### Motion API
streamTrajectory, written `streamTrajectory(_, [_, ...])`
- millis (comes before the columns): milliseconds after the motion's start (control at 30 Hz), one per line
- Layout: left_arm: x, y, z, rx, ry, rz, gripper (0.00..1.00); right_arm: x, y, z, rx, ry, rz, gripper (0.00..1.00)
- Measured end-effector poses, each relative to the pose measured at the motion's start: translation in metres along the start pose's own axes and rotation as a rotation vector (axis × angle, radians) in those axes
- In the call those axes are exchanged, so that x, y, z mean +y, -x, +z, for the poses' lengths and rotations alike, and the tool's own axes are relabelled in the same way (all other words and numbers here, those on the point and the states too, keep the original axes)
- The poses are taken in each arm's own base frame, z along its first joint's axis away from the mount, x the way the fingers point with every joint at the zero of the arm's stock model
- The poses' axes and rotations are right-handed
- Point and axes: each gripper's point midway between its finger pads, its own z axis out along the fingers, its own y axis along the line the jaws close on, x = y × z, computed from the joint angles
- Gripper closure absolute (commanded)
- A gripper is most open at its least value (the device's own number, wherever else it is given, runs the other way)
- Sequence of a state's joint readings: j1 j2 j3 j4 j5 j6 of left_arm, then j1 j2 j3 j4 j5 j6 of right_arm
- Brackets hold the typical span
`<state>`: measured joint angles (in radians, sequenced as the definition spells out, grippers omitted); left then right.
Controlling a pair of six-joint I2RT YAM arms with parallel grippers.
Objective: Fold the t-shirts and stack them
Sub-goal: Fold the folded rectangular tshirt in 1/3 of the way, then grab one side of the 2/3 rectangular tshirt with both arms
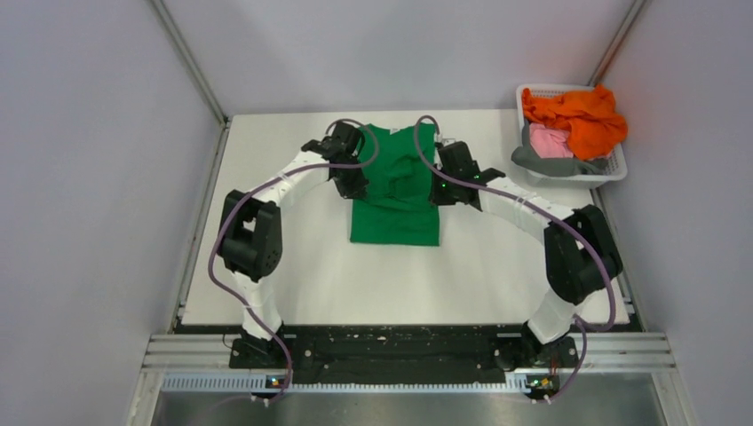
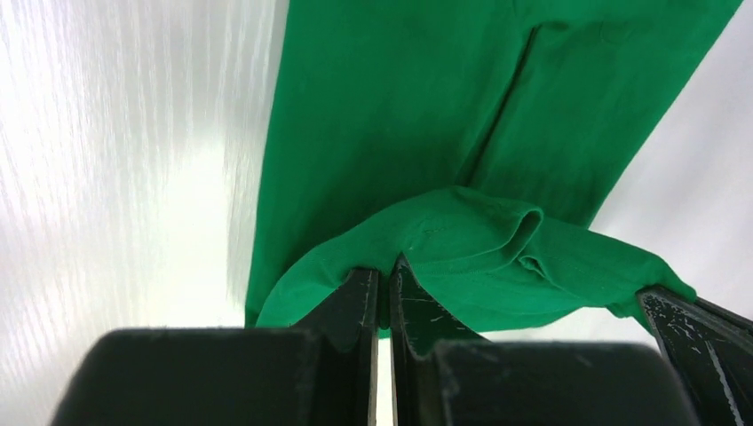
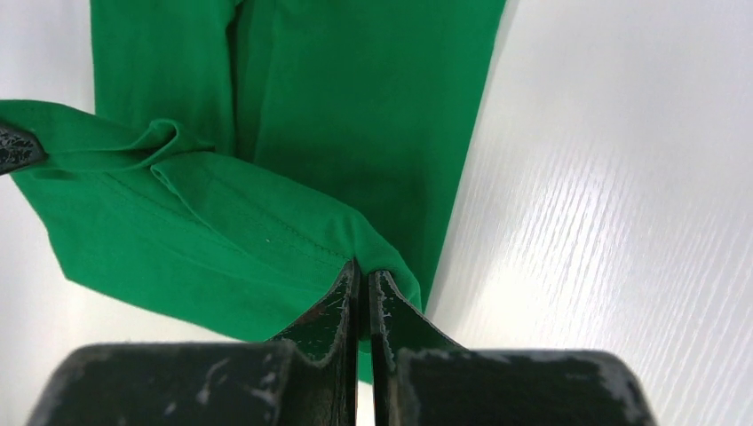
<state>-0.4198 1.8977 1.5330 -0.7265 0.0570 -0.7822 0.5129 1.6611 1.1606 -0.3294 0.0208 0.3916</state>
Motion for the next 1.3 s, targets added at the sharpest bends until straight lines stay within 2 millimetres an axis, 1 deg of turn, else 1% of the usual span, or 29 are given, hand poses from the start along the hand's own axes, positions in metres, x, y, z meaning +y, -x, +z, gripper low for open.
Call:
streamTrajectory(100, [0.000, 0.010, 0.008, -0.019, 0.020, 0.008, 1.00, -0.004, 0.007, 0.012, 0.005, -0.006, -0.010, 1.00])
streamTrajectory(267, [0.000, 0.025, 0.021, -0.024, 0.036, 0.011, 1.00, -0.008, 0.017, 0.024, -0.005, -0.006, -0.007, 1.00])
streamTrajectory(300, [0.000, 0.029, 0.024, -0.026, 0.038, 0.008, 0.98, -0.009, 0.019, 0.026, -0.010, -0.002, -0.003, 1.00])
streamTrajectory(367, [0.003, 0.033, 0.031, -0.021, 0.047, 0.003, 0.92, -0.010, 0.022, 0.031, -0.015, 0.008, 0.007, 0.99])
streamTrajectory(400, [0.004, 0.034, 0.034, -0.019, 0.051, 0.001, 0.88, -0.011, 0.023, 0.034, -0.016, 0.017, 0.013, 0.96])
streamTrajectory(433, [0.005, 0.035, 0.035, -0.016, 0.055, 0.001, 0.83, -0.012, 0.024, 0.038, -0.014, 0.021, 0.019, 0.93])
streamTrajectory(467, [0.006, 0.036, 0.037, -0.011, 0.061, 0.001, 0.76, -0.012, 0.025, 0.042, -0.011, 0.029, 0.025, 0.91])
streamTrajectory(500, [0.007, 0.038, 0.039, -0.011, 0.062, 0.001, 0.65, -0.013, 0.026, 0.047, -0.006, 0.036, 0.030, 0.85])
streamTrajectory(567, [0.006, 0.043, 0.040, -0.010, 0.057, 0.004, 0.49, -0.013, 0.029, 0.055, 0.001, 0.046, 0.040, 0.76])
streamTrajectory(600, [0.006, 0.047, 0.041, -0.012, 0.053, 0.002, 0.39, -0.014, 0.031, 0.059, 0.001, 0.047, 0.045, 0.68])
streamTrajectory(633, [0.005, 0.053, 0.040, -0.013, 0.045, -0.002, 0.30, -0.014, 0.037, 0.063, -0.005, 0.051, 0.046, 0.57])
streamTrajectory(667, [0.003, 0.059, 0.040, -0.019, 0.034, -0.001, 0.15, -0.013, 0.041, 0.065, -0.011, 0.057, 0.051, 0.48])
streamTrajectory(700, [0.000, 0.069, 0.039, -0.031, 0.018, -0.011, 0.02, -0.013, 0.048, 0.067, -0.023, 0.063, 0.053, 0.41])
streamTrajectory(767, [-0.004, 0.087, 0.033, -0.061, -0.008, -0.013, 0.01, -0.010, 0.067, 0.068, -0.058, 0.078, 0.063, 0.30])
streamTrajectory(800, [-0.006, 0.096, 0.029, -0.078, -0.021, -0.021, 0.01, -0.009, 0.077, 0.066, -0.079, 0.086, 0.066, 0.24])
streamTrajectory(867, [-0.009, 0.110, 0.020, -0.113, -0.043, -0.030, 0.01, -0.008, 0.092, 0.062, -0.121, 0.096, 0.066, 0.13])
streamTrajectory(900, [-0.008, 0.115, 0.015, -0.128, -0.049, -0.033, 0.01, -0.008, 0.096, 0.059, -0.134, 0.099, 0.063, 0.10])
streamTrajectory(933, [-0.007, 0.116, 0.013, -0.133, -0.051, -0.034, 0.01, -0.008, 0.097, 0.056, -0.139, 0.100, 0.063, 0.08])
streamTrajectory(967, [-0.004, 0.115, 0.010, -0.138, -0.053, -0.033, 0.01, -0.008, 0.097, 0.053, -0.147, 0.101, 0.057, 0.03])
streamTrajectory(1000, [-0.002, 0.112, 0.007, -0.134, -0.050, -0.032, 0.01, -0.009, 0.093, 0.049, -0.146, 0.102, 0.056, 0.01])
streamTrajectory(1100, [0.015, 0.080, 0.001, -0.084, -0.034, -0.028, 0.01, -0.015, 0.064, 0.034, -0.105, 0.105, 0.060, 0.01])
streamTrajectory(1133, [0.023, 0.063, 0.000, -0.051, -0.028, -0.028, 0.01, -0.016, 0.051, 0.030, -0.084, 0.110, 0.063, 0.01])
streamTrajectory(1167, [0.029, 0.050, 0.000, -0.024, -0.022, -0.029, 0.01, -0.018, 0.036, 0.026, -0.060, 0.116, 0.067, 0.01])
streamTrajectory(1233, [0.045, 0.018, 0.002, 0.035, -0.008, -0.031, 0.01, -0.022, 0.003, 0.017, 0.001, 0.125, 0.083, 0.01])
streamTrajectory(1300, [0.059, -0.011, 0.004, 0.090, -0.001, -0.039, 0.05, -0.026, -0.029, 0.010, 0.057, 0.133, 0.104, 0.01])
